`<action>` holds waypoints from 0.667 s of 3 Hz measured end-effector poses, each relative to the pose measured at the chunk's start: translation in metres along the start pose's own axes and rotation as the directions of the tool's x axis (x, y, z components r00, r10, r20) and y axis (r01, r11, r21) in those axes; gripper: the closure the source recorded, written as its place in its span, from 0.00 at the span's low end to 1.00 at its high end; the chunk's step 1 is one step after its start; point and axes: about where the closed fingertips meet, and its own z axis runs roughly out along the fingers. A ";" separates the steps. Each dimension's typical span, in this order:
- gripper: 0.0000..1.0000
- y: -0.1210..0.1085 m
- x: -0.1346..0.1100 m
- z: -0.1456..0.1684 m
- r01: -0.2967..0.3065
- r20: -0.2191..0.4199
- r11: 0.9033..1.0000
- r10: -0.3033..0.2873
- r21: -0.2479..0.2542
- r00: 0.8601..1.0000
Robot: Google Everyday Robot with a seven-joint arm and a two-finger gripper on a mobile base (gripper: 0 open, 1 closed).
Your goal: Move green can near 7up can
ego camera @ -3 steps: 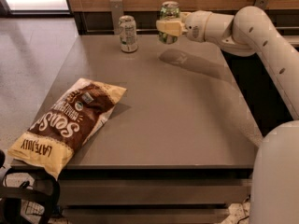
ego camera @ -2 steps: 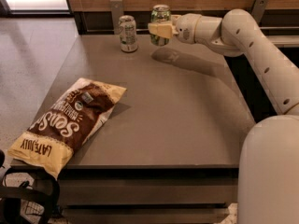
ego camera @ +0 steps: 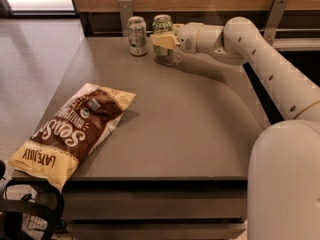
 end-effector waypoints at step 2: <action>0.96 0.003 0.022 0.013 0.010 -0.044 1.000 -0.010 0.017 0.999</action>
Offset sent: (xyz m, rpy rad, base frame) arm 0.0037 0.0069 -0.0205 -0.0396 0.0091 -0.0179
